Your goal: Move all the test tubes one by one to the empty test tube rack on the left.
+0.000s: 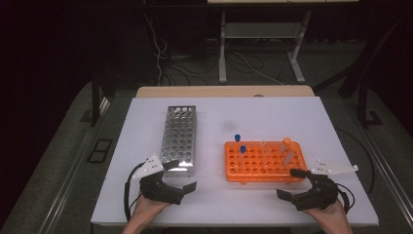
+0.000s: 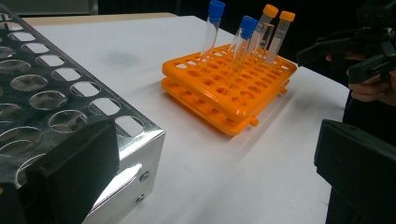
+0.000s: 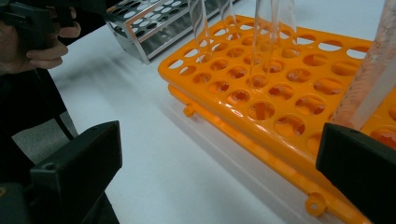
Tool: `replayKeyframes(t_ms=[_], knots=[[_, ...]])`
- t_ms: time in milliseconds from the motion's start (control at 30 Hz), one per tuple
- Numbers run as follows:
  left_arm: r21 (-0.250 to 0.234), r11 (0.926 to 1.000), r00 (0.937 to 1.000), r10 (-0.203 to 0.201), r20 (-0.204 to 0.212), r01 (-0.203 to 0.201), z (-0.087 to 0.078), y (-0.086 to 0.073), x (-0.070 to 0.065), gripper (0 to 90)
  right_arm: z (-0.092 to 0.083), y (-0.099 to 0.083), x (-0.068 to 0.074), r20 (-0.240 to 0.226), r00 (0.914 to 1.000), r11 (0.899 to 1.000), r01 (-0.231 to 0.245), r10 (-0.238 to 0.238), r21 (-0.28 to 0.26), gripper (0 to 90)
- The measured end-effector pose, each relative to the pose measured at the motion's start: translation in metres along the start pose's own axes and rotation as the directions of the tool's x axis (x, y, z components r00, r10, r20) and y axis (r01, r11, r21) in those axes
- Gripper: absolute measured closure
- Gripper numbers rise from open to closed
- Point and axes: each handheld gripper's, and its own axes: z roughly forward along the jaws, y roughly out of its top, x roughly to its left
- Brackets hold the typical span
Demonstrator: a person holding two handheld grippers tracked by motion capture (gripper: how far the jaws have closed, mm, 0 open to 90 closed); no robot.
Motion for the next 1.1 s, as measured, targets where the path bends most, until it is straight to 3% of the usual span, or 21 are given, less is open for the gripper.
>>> replayKeyframes(t_ms=[667,1100], knots=[[0.018,0.9998,0.9999,0.012,0.008,-0.012,0.003,0.000,0.000,0.0,-0.003,0.001,0.001,0.001,1.0000,1.000,-0.009,0.009,0.008,0.0],[0.025,0.9994,0.9997,0.022,-0.006,-0.022,0.002,-0.001,0.002,0.0,-0.011,0.004,-0.006,0.034,0.9990,0.998,-0.031,0.029,0.054,0.0]])
